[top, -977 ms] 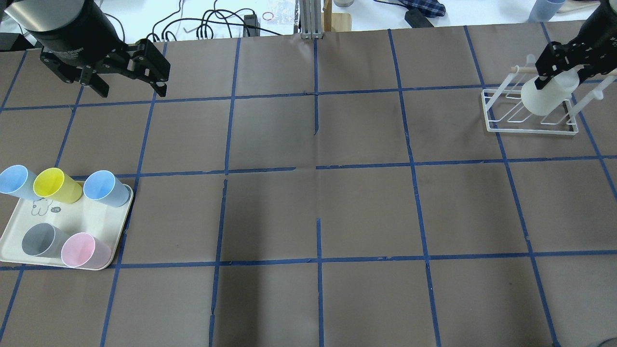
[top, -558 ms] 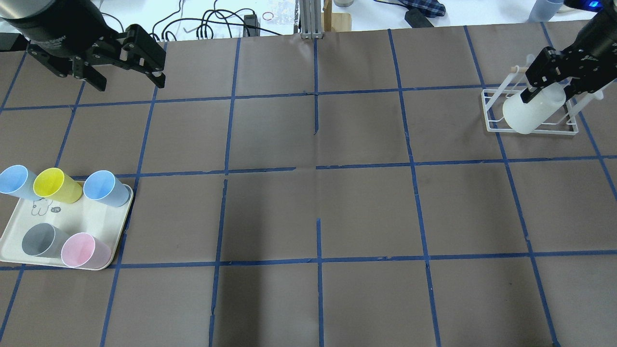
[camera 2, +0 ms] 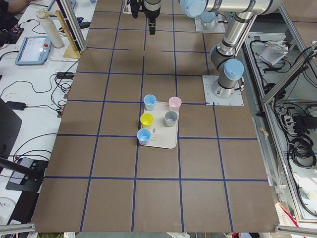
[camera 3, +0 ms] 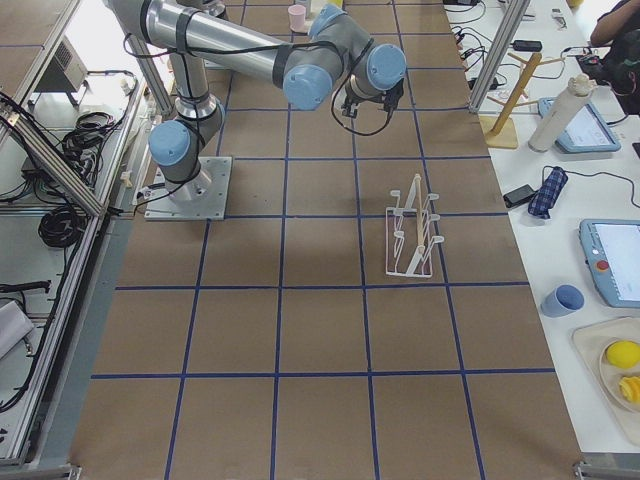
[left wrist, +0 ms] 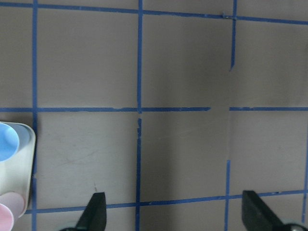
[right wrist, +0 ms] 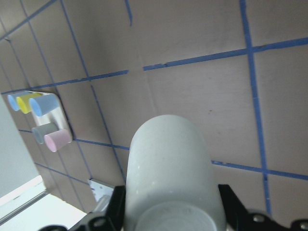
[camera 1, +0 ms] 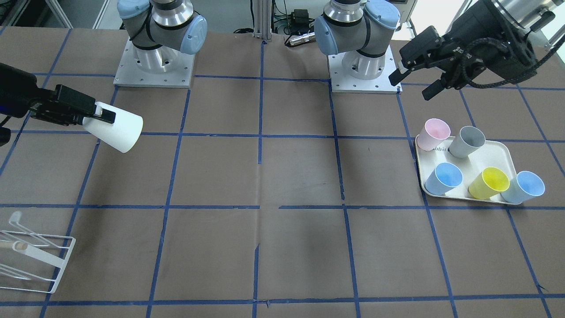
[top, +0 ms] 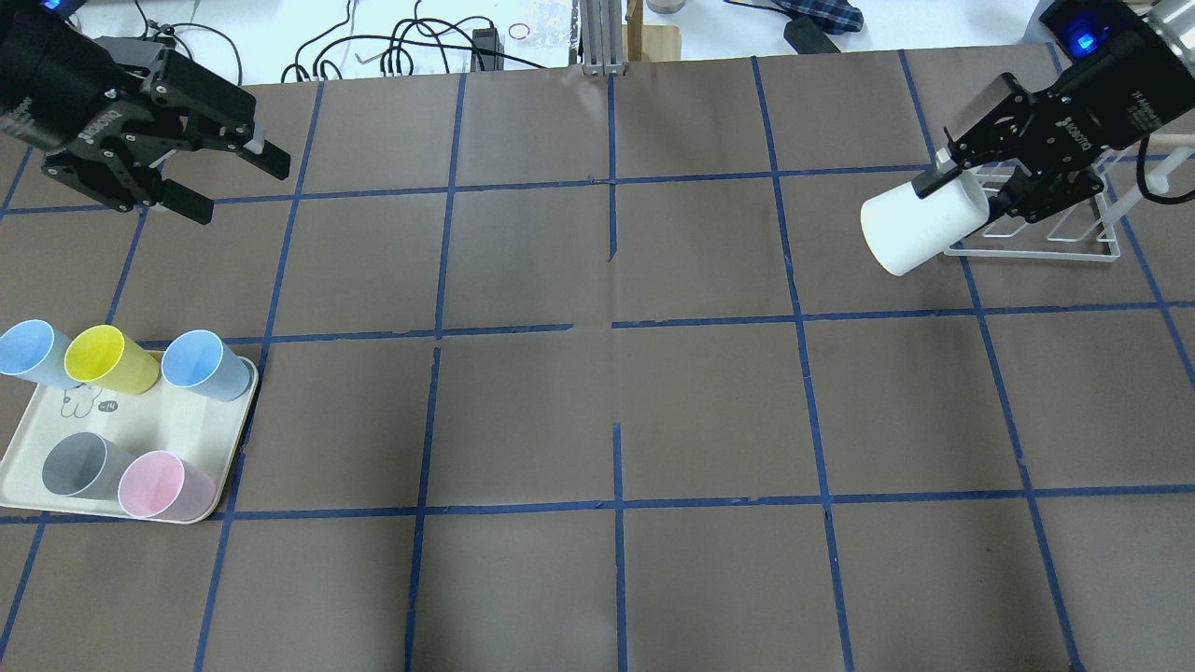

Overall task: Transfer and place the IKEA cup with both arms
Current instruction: 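Carry the white cup toward the center while the left arm reaches to meet it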

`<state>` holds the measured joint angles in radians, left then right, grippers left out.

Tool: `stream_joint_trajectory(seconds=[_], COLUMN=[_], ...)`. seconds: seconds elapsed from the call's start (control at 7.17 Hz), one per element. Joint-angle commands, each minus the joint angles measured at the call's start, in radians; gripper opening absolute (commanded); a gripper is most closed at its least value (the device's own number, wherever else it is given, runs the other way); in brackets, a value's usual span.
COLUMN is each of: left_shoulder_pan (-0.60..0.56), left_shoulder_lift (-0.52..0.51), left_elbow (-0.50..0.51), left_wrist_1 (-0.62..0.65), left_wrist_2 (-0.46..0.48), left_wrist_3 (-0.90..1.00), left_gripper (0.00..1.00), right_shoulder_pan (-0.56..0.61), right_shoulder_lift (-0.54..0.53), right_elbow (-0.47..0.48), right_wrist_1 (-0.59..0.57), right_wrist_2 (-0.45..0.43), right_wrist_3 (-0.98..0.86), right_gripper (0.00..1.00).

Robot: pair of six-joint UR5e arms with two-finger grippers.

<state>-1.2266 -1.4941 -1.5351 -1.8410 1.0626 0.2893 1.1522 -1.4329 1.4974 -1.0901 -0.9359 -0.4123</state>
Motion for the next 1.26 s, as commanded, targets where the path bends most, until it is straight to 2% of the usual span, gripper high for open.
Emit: stream_joint_trajectory(seconds=[0.0,0.28,0.56,0.7,0.98,1.12], left_shoulder_pan=[0.027,0.022,-0.045,-0.088,-0.126,-0.132], left_shoulder_lift=[0.011,0.006,-0.008,-0.015,-0.021,-0.031], left_elbow=[-0.129,-0.265,-0.313,-0.329,-0.406,-0.453], left_wrist_1=[-0.023,-0.012,-0.012,-0.012,-0.007,0.028], left_wrist_2=[-0.213,-0.483,-0.719,-0.837,-0.979,-0.992], left_wrist_3=[0.076,0.105,0.097,0.1,0.128,0.164], left_gripper=[1.0,1.0,1.0,1.0,1.0,1.0], right_shoulder_pan=[0.003,0.03,0.07,0.09,0.159,0.181], right_shoulder_lift=[-0.001,-0.004,-0.014,-0.026,-0.035,-0.058], right_elbow=[0.003,0.006,0.014,0.014,0.015,0.015], right_wrist_1=[0.181,0.351,0.496,0.498,0.495,0.49], right_wrist_2=[0.238,0.386,0.443,0.456,0.535,0.554], right_wrist_3=[-0.087,-0.141,-0.141,-0.146,-0.279,-0.322], right_gripper=[0.28,0.29,0.28,0.29,0.28,0.29])
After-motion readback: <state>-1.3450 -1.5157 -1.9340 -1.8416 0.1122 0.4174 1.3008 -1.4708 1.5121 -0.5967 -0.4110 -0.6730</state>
